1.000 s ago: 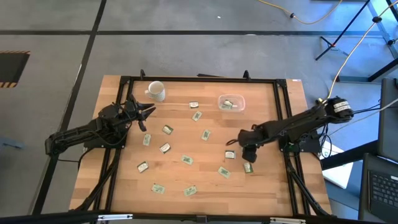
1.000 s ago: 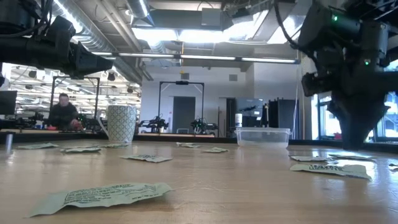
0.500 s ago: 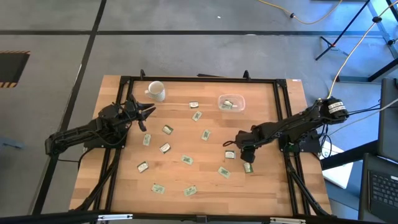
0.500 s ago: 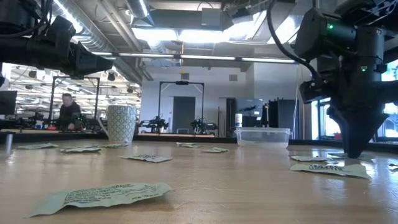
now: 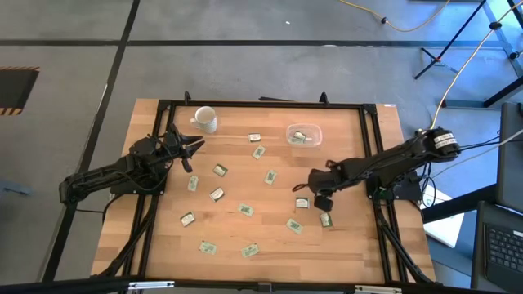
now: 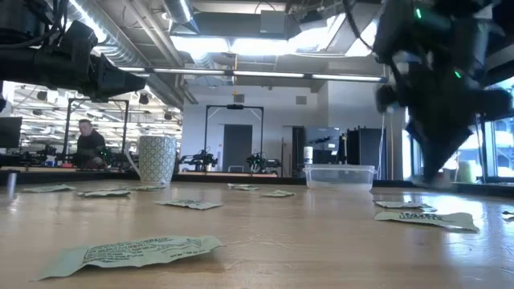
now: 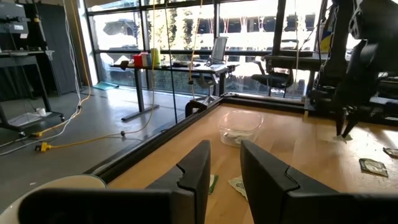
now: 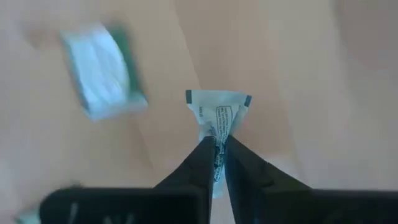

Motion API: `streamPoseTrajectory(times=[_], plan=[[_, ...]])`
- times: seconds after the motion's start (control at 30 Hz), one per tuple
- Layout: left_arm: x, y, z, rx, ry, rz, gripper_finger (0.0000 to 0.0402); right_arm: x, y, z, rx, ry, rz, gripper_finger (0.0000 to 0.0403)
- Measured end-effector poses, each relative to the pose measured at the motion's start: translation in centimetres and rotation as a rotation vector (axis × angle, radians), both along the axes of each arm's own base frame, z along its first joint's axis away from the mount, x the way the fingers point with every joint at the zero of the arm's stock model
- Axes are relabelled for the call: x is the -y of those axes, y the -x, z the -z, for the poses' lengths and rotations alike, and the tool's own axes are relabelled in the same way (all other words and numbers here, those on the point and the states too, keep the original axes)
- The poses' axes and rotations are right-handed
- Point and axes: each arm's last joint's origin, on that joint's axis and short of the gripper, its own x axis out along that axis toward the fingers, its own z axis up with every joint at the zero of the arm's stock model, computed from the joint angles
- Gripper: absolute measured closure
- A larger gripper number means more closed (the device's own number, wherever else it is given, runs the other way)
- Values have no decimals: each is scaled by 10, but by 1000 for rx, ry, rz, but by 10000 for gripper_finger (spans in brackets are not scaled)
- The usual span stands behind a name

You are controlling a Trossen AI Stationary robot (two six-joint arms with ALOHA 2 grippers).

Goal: Pick and place items into bin
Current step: Put the stevia packet into the transparent bin

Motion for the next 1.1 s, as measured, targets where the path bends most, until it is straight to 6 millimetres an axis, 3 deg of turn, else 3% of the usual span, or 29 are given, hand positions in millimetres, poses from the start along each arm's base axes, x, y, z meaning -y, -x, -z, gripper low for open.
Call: streamPoseTrajectory(times=[0.2, 0.33, 0.43, 0.63, 0.8, 1.1], plan=[[0, 0, 0, -1, 0, 0, 320, 16, -17, -35, 112, 218, -68, 367], [0, 0, 0, 0, 0, 0, 320, 36, -31, -57, 154, 441, -60, 365], [0, 0, 0, 0, 0, 0, 320, 56, -39, -66, 185, 501, -52, 364], [0, 0, 0, 0, 0, 0, 320, 100, -35, -68, 152, 533, 51, 364], [0, 0, 0, -6, -10, 0, 320, 133, -25, -64, 162, 398, 119, 364], [0, 0, 0, -7, -14, 0, 320, 165, -13, -50, 242, 373, 234, 364]])
